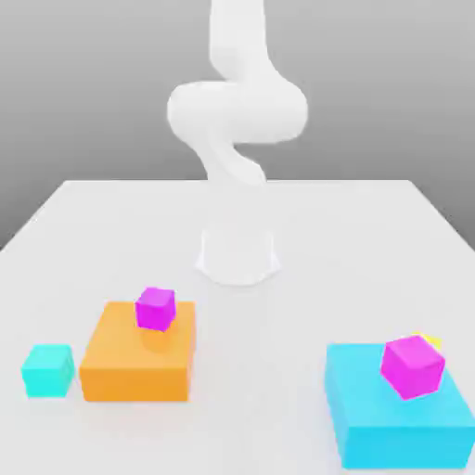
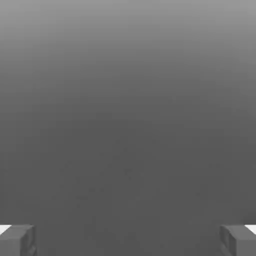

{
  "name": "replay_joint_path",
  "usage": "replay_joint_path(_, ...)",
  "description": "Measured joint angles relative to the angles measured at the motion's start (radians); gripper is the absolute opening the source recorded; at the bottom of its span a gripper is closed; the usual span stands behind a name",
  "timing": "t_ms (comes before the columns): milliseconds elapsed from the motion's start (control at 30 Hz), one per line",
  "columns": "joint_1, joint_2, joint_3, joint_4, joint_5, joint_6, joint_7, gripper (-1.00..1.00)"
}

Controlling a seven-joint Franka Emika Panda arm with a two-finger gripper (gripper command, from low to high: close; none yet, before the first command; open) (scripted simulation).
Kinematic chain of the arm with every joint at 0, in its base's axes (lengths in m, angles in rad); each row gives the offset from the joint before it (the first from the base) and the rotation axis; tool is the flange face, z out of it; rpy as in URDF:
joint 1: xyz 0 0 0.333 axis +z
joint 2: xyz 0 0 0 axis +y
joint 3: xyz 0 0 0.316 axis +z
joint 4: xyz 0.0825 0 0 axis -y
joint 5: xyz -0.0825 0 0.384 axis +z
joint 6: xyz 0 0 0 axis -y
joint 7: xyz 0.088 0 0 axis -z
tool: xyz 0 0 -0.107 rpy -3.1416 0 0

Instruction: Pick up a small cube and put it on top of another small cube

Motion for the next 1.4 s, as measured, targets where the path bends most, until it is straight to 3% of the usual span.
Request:
replay_joint_path(733,0.477,0.487,-0.066,-0.191,0.034,0.265,-0.967,0.00)
replay_joint_path(1133,0.667,0.750,-0.021,-0.294,0.049,0.407,-1.489,0.00)
replay_joint_path(1400,0.705,0.951,0.027,-0.334,-0.014,0.535,-1.706,0.00)
